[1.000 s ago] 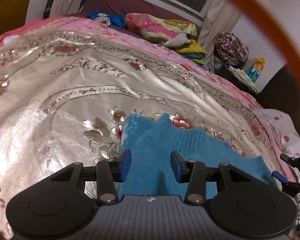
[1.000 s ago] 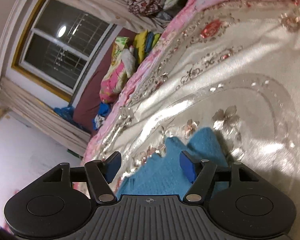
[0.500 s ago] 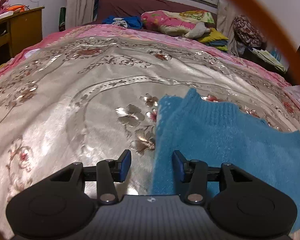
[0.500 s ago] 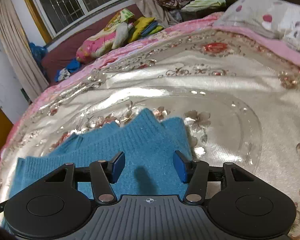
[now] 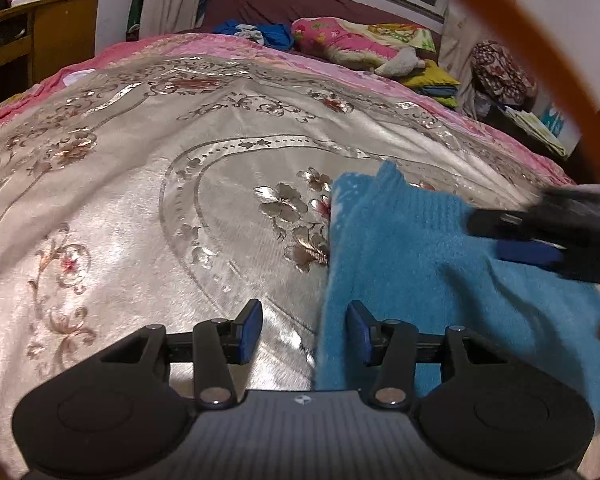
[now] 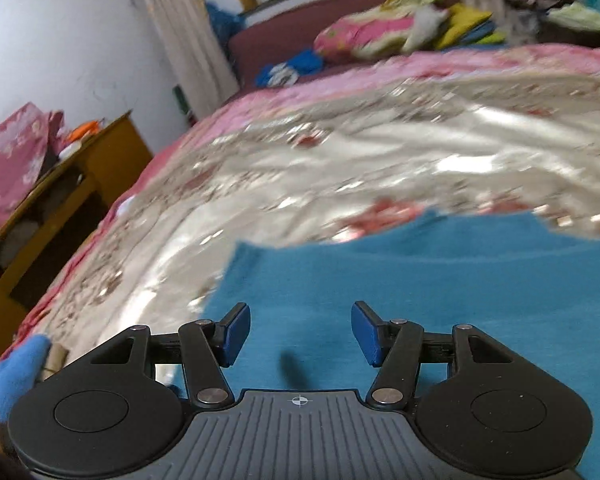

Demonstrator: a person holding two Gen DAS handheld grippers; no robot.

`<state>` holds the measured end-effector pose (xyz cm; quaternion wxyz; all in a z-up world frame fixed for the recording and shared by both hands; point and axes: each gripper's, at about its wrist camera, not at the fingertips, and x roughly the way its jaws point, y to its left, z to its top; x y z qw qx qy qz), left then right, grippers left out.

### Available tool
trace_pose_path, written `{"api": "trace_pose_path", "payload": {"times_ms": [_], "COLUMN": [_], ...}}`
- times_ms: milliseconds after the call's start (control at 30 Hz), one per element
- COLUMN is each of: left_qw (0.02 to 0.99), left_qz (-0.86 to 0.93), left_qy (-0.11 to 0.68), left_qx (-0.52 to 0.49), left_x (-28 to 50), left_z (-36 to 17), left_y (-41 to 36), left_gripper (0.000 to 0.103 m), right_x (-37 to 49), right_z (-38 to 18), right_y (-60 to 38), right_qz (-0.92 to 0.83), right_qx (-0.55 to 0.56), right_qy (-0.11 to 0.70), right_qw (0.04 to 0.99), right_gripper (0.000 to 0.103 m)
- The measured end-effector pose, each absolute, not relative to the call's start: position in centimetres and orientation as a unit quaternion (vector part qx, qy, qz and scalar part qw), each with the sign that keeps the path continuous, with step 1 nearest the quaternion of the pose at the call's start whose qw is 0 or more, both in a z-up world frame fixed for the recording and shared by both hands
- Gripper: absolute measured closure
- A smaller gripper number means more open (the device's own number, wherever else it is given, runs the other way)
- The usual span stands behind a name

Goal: Fold small clothes

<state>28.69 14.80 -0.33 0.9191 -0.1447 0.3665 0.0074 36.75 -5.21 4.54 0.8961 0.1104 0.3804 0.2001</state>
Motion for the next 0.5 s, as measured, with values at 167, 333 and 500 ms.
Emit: {"api": "trace_pose_path", "payload": {"times_ms": [167, 333, 500], "left_qw": [0.917, 0.913, 0.912], "left_qz": [-0.007, -0.021, -0.031], "left_qy": [0.369, 0.376, 0.379], "left_qx": [-0.153, -0.154, -0.156], "left_x": [27.3, 26.2, 25.9], "left_z": [-0.1, -0.3, -0.2], "left_y": [15.5, 15.8, 16.1], "left_gripper": [0.050, 0.050, 0.050], "right_x": [38.6, 39.8, 40.2], "right_z": [4.1, 3.6, 2.9], "right_y": [-1.3, 0.7, 3.2], "right_qz": [0.200, 0.184, 0.175], "right_qx": [0.097, 0.088, 0.062], "right_qy": [0.406, 0.425, 0.439], "right_qw": [0.886, 0.882, 0.879], "right_gripper": [0.045, 0.045, 0.044]}}
